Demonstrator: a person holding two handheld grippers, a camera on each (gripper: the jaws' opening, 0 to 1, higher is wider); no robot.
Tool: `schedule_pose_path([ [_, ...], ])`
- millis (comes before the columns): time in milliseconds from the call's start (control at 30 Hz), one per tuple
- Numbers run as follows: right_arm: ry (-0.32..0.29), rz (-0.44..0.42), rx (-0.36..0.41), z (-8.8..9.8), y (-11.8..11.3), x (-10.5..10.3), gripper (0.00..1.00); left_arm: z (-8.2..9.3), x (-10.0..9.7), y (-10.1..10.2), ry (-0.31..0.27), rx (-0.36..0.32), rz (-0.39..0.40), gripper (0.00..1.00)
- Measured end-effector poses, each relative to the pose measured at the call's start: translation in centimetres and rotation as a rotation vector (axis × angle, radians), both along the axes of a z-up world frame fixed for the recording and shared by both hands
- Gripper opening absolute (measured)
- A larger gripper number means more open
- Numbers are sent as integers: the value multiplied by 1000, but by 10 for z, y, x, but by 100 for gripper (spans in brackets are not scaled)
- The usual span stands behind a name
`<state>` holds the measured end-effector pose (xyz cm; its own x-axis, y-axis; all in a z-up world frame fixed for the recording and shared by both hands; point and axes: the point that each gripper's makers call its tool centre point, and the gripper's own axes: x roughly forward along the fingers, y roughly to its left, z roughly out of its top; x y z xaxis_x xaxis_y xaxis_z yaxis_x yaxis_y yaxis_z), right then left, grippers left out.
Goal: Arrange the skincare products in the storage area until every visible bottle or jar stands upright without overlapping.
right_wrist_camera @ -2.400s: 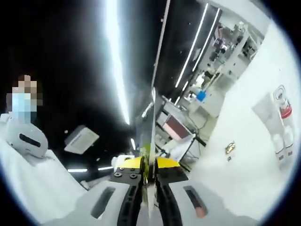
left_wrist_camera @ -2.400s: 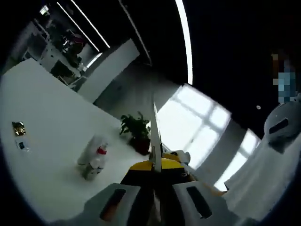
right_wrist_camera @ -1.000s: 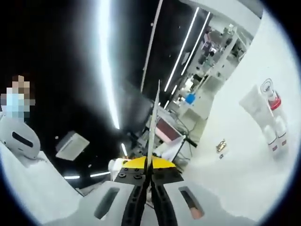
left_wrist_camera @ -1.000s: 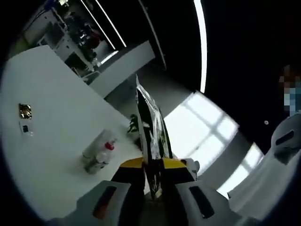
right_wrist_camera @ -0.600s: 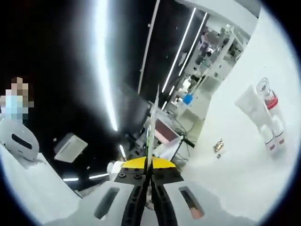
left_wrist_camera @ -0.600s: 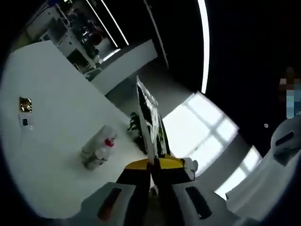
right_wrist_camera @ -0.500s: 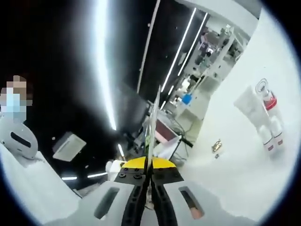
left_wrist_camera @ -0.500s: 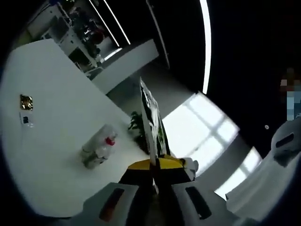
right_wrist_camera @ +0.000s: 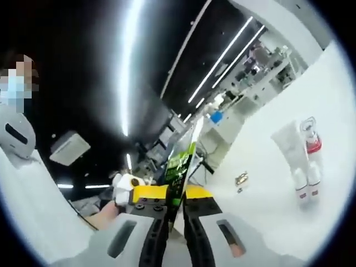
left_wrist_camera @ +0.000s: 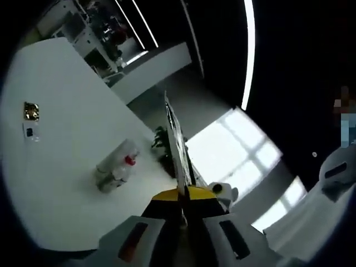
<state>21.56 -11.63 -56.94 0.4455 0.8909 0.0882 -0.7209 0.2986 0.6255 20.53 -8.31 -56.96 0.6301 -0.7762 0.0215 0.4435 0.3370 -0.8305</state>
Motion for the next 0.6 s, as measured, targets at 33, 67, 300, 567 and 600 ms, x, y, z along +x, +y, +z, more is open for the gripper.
schedule_pose_path([
  [33,-1,0,-2,0,0,0,9,0,0,0,1,1,-1,0],
  [67,-2,0,-5,-1,-1,0,9,-1,0,-1,2,1,-3,0],
  [300,-30,-4,-74,-9,-6,2,19,-8,5,3,27,7,10,0],
  [567,-60,-21,-150,-19,-12,7,46,-22,10,8,60,43,16,0],
  [600,-55,-25,-165,-23,-13,8,50,-24,10,8,64,44,16,0],
])
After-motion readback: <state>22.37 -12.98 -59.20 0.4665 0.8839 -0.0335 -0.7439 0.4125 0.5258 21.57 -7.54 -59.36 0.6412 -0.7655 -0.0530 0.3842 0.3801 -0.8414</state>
